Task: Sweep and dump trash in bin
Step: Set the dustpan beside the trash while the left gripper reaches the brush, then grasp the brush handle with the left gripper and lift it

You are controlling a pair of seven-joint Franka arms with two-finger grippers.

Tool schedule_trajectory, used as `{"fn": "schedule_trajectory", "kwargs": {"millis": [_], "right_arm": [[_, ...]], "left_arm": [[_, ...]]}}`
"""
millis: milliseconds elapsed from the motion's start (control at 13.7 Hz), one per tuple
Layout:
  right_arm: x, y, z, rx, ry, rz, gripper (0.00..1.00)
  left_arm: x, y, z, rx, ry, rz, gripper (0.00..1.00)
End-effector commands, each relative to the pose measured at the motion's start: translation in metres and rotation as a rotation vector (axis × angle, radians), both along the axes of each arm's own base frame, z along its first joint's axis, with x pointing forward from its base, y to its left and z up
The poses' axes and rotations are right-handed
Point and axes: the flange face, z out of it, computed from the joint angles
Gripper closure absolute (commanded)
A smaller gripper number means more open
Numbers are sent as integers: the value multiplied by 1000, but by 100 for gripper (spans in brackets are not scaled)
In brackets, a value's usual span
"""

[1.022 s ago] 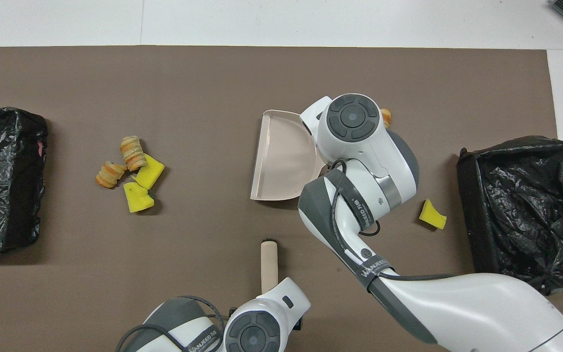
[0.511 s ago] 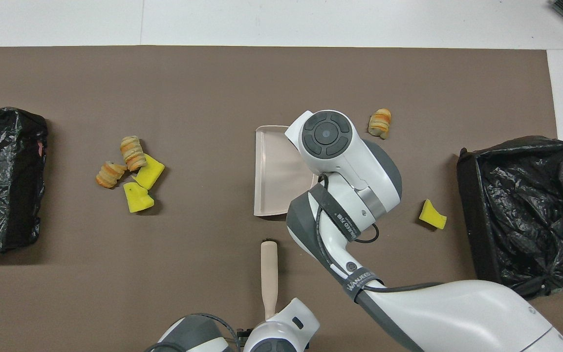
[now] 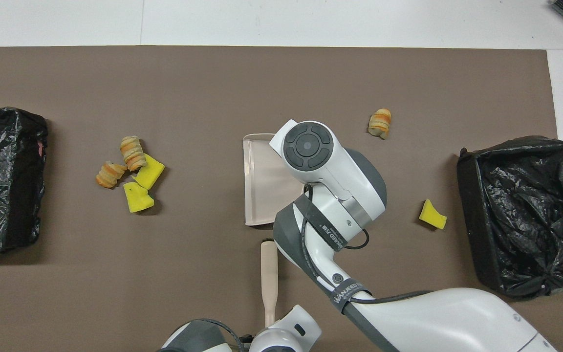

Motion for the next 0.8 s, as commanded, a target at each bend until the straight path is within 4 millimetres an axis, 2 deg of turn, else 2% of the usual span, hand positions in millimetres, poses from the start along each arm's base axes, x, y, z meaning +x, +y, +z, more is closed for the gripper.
{"fn": "schedule_trajectory", "kwargs": {"millis": [0,365,511,657,730], "right_arm": [[-1,8,1,-1,-17,11,100],[2,13,-10,14,-26,21,100],[8,11,-16,36,-46,21,100],[5,16,-19,38,-42,25,100],[6,16,-22,35,-39,26,100]], "left_arm": [[-7,8,3,16,13,12,100],[2,25,24,109,57,-35,100],[5,49,36,171,123,-74,100],[11,80,61,200,179,-109,100],[21,97,73,194,192,-100,100]]}}
